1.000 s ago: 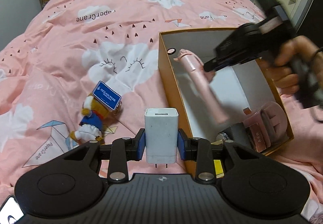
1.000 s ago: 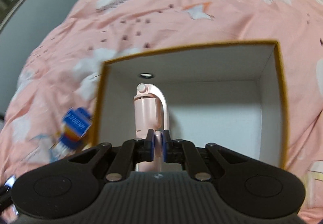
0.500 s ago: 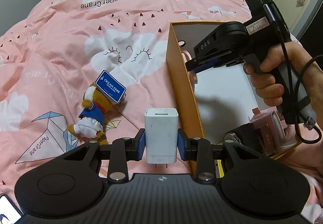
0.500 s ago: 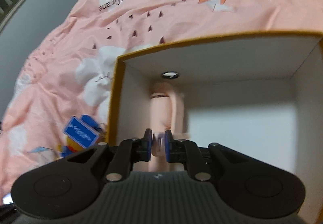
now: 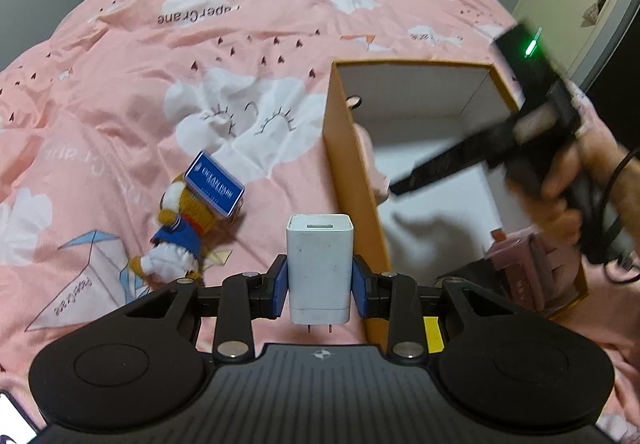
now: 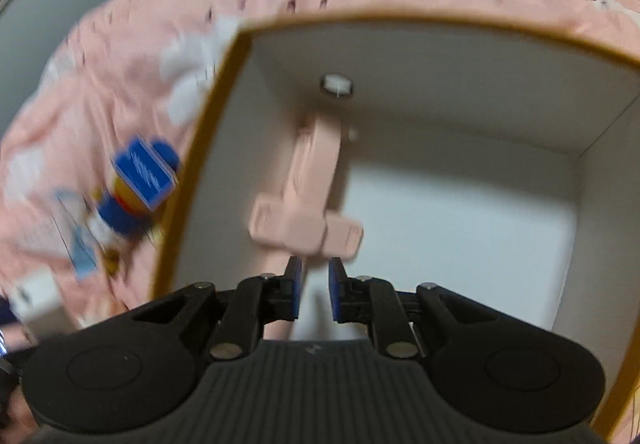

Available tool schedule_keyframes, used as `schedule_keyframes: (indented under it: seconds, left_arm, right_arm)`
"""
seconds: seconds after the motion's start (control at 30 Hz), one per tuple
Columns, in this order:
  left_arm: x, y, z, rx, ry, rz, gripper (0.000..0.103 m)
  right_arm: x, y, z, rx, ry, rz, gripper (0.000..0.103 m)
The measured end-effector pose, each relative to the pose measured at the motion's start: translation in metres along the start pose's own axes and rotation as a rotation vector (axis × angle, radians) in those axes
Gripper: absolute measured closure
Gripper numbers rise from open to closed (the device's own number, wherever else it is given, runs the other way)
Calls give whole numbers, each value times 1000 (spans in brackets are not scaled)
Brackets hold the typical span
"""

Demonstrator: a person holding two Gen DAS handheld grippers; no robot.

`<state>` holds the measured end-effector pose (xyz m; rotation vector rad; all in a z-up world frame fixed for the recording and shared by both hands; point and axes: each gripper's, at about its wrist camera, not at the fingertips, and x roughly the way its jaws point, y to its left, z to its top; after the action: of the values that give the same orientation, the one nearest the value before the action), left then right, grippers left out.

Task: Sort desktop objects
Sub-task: 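Withdraw the right gripper from the box while the left holds the charger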

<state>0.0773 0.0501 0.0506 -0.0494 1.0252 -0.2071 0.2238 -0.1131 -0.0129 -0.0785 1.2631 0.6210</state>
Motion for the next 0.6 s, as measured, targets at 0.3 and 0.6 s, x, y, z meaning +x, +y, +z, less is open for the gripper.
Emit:
schedule_keyframes:
  seconds: [0.3,0.6]
  left_arm:
    - [-12,-15,9,63,-39,-7,66]
    - [-8,-50,22,188,-47,-103,66]
  right_arm:
    - [17,-6,8,23,-63,16,90]
    - [-41,-15,-21,16,-200,19,86]
